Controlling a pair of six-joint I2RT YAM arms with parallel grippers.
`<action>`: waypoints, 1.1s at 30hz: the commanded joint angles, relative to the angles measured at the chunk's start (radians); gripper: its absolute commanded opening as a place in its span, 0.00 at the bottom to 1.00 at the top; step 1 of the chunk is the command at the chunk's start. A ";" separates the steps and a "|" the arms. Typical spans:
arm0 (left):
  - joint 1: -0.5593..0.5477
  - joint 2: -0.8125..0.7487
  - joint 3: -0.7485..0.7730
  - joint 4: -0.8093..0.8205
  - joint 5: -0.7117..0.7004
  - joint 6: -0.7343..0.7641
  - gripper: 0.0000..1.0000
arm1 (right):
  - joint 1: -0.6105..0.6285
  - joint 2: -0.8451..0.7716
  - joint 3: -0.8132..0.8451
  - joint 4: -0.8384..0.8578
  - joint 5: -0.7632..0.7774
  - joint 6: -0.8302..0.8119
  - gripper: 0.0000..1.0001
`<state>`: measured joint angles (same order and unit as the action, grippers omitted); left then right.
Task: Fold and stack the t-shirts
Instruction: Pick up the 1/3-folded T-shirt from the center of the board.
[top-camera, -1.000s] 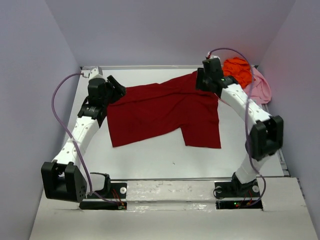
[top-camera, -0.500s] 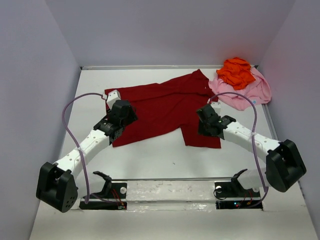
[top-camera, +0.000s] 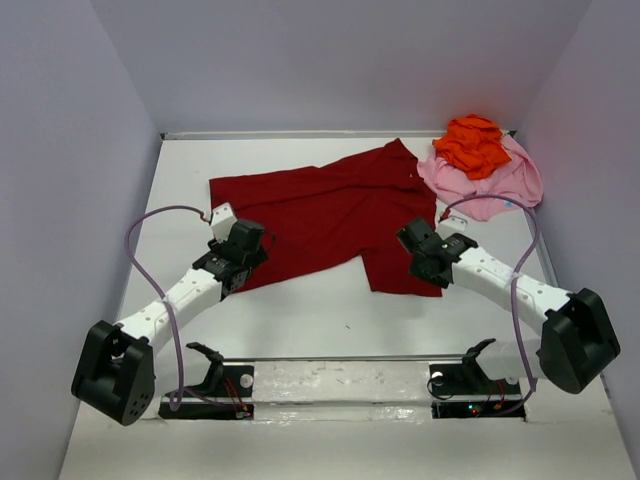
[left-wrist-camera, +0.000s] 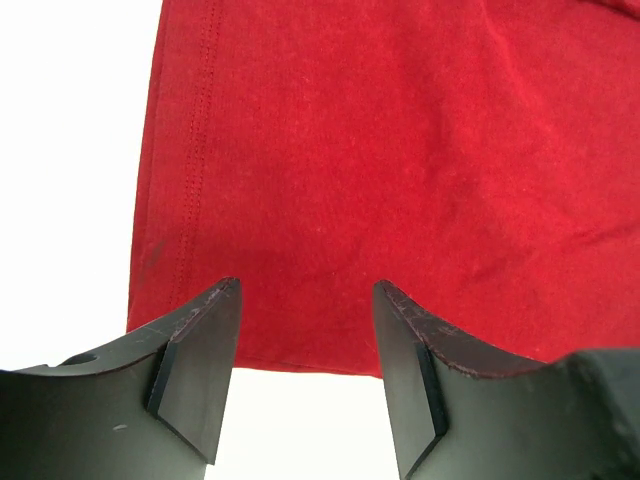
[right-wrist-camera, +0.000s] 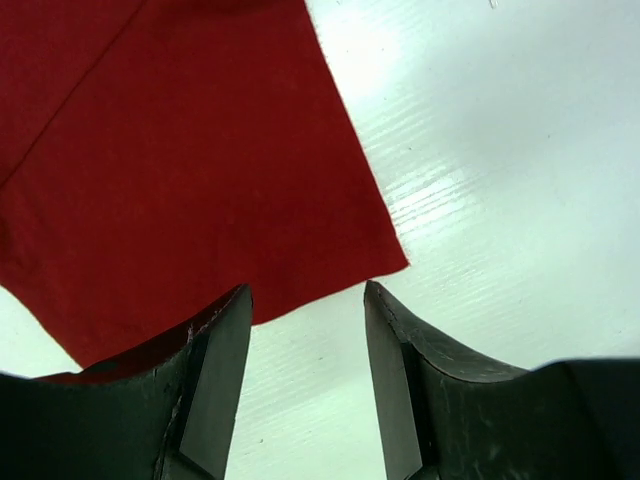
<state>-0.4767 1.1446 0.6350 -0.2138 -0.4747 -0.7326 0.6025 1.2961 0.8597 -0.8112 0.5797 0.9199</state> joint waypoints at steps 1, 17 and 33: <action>-0.007 -0.039 -0.008 0.033 -0.038 -0.019 0.65 | 0.002 -0.003 -0.023 -0.056 0.032 0.134 0.54; -0.014 -0.077 -0.034 0.068 -0.004 -0.010 0.65 | 0.002 0.094 -0.123 -0.078 -0.008 0.326 0.51; -0.036 -0.097 -0.078 0.122 0.015 -0.008 0.65 | 0.002 -0.037 -0.102 -0.106 0.060 0.310 0.53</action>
<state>-0.5095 1.0626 0.5735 -0.1352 -0.4412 -0.7341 0.6025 1.3220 0.7689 -0.8825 0.5495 1.1862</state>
